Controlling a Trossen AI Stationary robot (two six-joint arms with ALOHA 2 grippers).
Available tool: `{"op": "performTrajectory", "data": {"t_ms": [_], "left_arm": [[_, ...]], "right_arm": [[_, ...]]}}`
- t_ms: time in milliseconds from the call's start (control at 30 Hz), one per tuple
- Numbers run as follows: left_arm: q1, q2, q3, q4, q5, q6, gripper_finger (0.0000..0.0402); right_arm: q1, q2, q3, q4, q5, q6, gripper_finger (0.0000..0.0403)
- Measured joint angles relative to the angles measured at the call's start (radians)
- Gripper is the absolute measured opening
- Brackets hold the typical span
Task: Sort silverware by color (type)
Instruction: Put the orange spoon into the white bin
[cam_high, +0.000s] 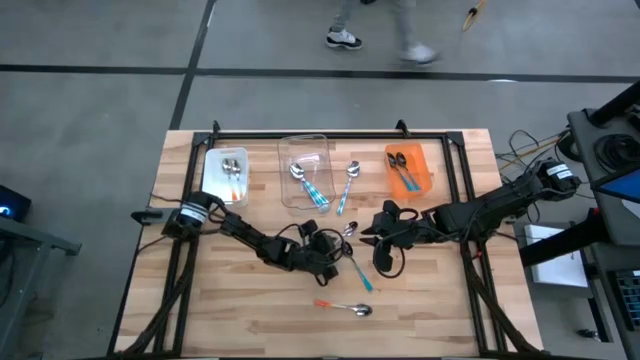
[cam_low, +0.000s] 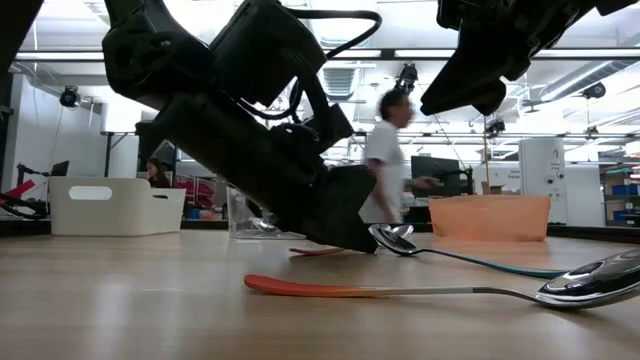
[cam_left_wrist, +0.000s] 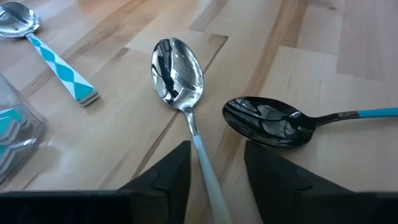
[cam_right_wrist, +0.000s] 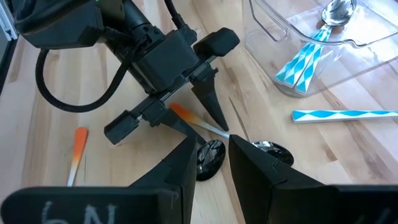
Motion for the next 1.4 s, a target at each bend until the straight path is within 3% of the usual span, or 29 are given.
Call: {"op": "performTrajectory", "data": {"t_ms": [200, 633, 1400], "left_arm": [[0.0, 0.0, 0.0, -0.002, 0.006, -0.011, 0.0079], [0.0, -0.003, -0.002, -0.007, -0.003, -0.073, 0.0006], [-0.001, -0.13, -0.006, -0.122, -0.028, -0.063, 0.0]], "right_arm": [[0.0, 0.0, 0.0, 0.001, 0.0, 0.0, 0.0084], [0.0, 0.0, 0.0, 0.007, 0.0, 0.0, 0.0084], [0.0, 0.0, 0.0, 0.021, -0.004, 0.0, 0.0084]]}}
